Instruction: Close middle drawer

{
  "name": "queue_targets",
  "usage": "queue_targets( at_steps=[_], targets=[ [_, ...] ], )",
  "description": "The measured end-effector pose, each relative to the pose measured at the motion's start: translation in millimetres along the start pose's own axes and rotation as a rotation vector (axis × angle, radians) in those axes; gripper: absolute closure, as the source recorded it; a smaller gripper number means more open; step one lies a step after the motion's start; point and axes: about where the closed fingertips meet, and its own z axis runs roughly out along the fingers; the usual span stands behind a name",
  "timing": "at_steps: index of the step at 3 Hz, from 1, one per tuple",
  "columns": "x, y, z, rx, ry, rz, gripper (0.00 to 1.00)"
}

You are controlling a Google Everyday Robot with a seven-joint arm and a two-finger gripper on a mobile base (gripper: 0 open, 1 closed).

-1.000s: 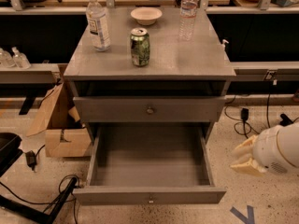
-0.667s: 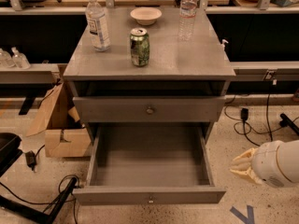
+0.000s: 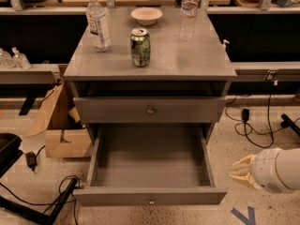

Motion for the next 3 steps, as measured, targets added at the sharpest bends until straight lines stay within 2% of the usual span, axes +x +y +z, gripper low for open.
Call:
queue_targets(
  at_steps=[1, 3],
  targets=[
    [13.4, 9.4, 29.8, -0.037, -0.053, 0.052, 1.0],
    [66.2, 58.9, 137.1, -0.158, -0.198, 0.192, 1.0]
  ],
)
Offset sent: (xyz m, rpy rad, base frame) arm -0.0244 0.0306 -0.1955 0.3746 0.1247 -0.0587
